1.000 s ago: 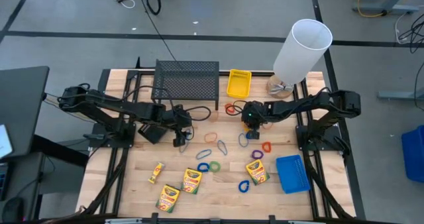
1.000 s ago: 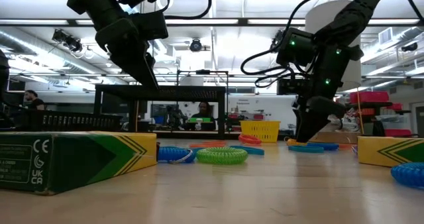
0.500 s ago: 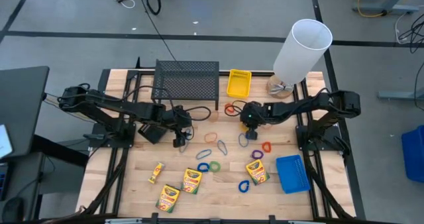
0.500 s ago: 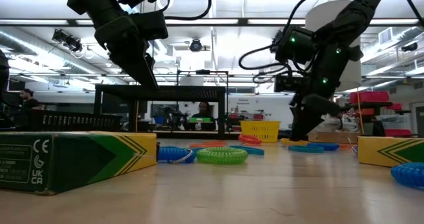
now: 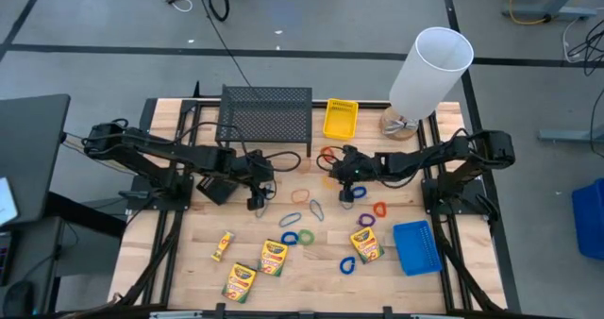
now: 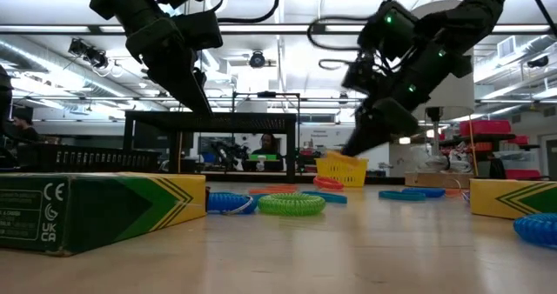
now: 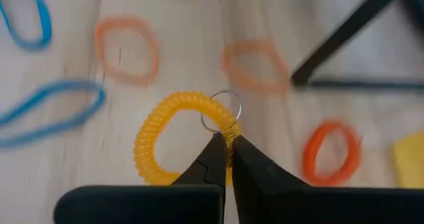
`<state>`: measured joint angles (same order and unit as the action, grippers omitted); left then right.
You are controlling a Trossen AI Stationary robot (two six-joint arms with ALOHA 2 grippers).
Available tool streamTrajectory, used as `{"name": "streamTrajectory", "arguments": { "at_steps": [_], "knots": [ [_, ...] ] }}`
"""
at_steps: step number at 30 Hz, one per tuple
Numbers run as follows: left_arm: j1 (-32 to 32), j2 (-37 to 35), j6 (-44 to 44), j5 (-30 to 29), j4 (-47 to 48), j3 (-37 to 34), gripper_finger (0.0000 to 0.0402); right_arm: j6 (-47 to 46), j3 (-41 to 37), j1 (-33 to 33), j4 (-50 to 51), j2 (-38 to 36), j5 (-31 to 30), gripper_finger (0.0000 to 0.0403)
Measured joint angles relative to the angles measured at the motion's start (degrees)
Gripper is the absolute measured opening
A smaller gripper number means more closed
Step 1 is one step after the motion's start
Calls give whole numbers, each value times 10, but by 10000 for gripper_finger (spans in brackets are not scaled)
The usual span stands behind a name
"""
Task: Pick & Place Office Desk Supplies
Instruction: Put the yellow spring keychain into the yellow bin
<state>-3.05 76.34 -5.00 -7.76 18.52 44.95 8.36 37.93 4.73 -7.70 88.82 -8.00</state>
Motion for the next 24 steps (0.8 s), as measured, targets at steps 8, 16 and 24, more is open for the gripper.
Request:
{"name": "streamTrajectory", "arguments": {
  "at_steps": [8,16,24],
  "knots": [
    [0,0,1,3,0,0,221,67,0,-2,-176,-1,-81,6],
    [0,0,1,3,-3,0,221,95,0,27,-191,-1,-200,6],
    [0,0,1,3,-11,0,220,130,0,83,-183,-1,-297,6]
  ]
}}
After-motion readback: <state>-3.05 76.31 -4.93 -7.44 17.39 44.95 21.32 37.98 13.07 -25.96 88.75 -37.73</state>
